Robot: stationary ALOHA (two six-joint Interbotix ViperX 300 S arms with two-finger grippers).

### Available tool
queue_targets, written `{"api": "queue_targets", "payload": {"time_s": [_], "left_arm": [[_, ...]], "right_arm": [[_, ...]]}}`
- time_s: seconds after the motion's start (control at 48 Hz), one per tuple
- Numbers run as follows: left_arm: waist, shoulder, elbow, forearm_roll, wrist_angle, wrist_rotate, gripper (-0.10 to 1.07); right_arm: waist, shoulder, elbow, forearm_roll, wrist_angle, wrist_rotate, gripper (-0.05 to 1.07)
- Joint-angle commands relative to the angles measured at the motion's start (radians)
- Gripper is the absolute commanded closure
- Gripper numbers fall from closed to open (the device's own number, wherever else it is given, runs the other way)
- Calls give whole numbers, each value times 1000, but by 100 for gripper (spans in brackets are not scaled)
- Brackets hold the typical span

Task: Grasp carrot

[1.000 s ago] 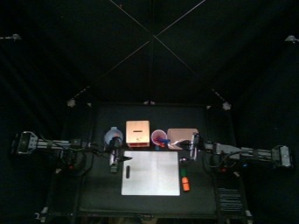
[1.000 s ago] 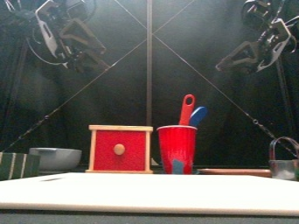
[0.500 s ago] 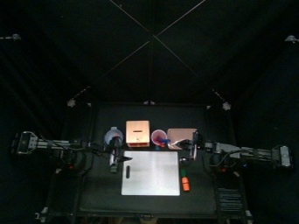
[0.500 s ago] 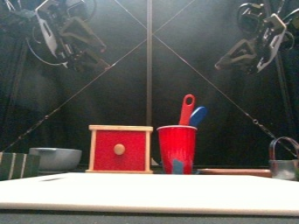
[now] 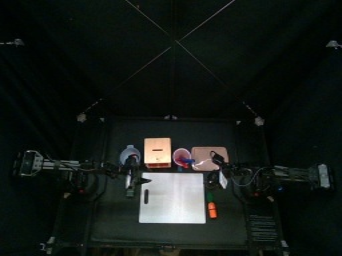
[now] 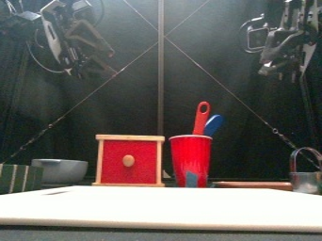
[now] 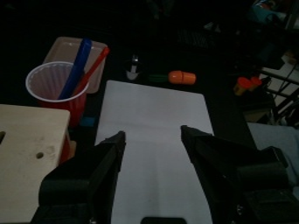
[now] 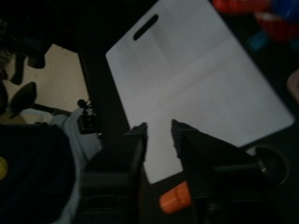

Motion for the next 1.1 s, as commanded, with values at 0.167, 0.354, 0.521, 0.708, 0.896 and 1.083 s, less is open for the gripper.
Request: {"api": "queue_targets", "payload": {"time_s": [0.167,0.354,0.521,0.708,0.896,1.083], "left_arm": [[11,2,-12,-2,-6,5,9],[26,11,-8,-3,-6,5,9],[29,23,3,-3,-6,5,9],[40,25,-12,-3,0,5,9],[55,25,-5,2,0,8,9],[60,23,2,3,-3,8,9]], "right_arm": [[31,23,-38,-106,325,388,15],[137,20,-37,-241,422,723,15],[276,29,-25,-347,397,979,14],[382,63,-15,-451,302,1207,14],[472,155,-11,-511,264,1344,14],[538,250,-26,-525,222,1430,14]]}}
